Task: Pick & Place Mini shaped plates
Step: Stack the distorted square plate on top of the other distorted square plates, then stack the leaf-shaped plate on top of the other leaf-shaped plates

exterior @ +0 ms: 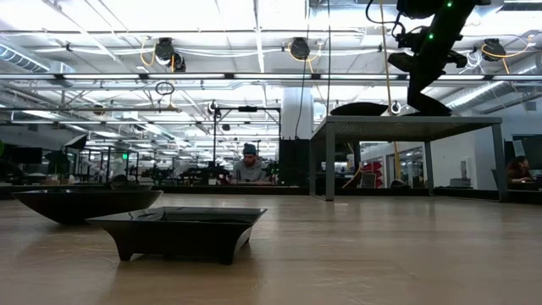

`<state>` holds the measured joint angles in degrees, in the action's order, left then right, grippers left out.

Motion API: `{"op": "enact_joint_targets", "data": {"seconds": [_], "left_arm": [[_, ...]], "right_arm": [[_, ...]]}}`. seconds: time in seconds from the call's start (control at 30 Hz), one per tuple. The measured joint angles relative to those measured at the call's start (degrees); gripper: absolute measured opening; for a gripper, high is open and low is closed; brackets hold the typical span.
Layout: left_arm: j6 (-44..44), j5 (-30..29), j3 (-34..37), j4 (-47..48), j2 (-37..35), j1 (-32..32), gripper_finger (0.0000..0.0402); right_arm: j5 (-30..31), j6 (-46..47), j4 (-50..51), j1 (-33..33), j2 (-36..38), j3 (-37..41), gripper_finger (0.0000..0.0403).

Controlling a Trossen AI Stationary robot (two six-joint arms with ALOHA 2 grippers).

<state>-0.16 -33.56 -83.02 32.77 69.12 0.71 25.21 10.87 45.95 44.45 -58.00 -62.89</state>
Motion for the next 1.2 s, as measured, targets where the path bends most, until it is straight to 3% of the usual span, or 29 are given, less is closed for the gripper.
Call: {"op": "enact_joint_targets", "data": {"seconds": [0.23, 0.57, 0.7, 0.8, 0.97, 1.1, 1.2], "left_arm": [[0.0, 0.0, 0.0, 0.0, 0.0, 0.0, 0.0115], [-0.2, 0.0, 0.0, 0.8, 0.0, 0.0, 0.0115], [-2.2, -0.1, 0.0, 6.2, 0.4, 0.0, 0.0115], [-8.7, 1.0, 0.0, 15.0, 0.7, 0.0, 0.0115], [-23.9, 11.4, 0.3, 30.3, 2.1, 0.0, 0.0115], [-29.9, 24.1, 4.7, 32.9, 2.7, -0.2, 0.0115], [-32.9, 32.0, 9.8, 29.6, 3.3, -0.7, 0.0115]], "right_arm": [[0.0, -0.1, -0.3, 0.0, 0.0, 0.0, 0.0055], [0.0, -7.5, -7.4, -0.5, 0.9, 0.0, 0.0123], [-1.0, -7.5, -14.7, -1.7, 1.8, 0.0, 0.0124], [-5.9, -8.8, -20.5, -2.5, 2.5, 0.0, 0.0119], [-15.7, -10.2, -29.5, -3.8, 3.2, 0.0, 0.0112], [-21.3, -10.3, -35.5, -5.0, 3.0, 0.0, 0.0112], [-23.5, -10.3, -38.1, -5.8, 2.8, 0.0, 0.0111]]}}
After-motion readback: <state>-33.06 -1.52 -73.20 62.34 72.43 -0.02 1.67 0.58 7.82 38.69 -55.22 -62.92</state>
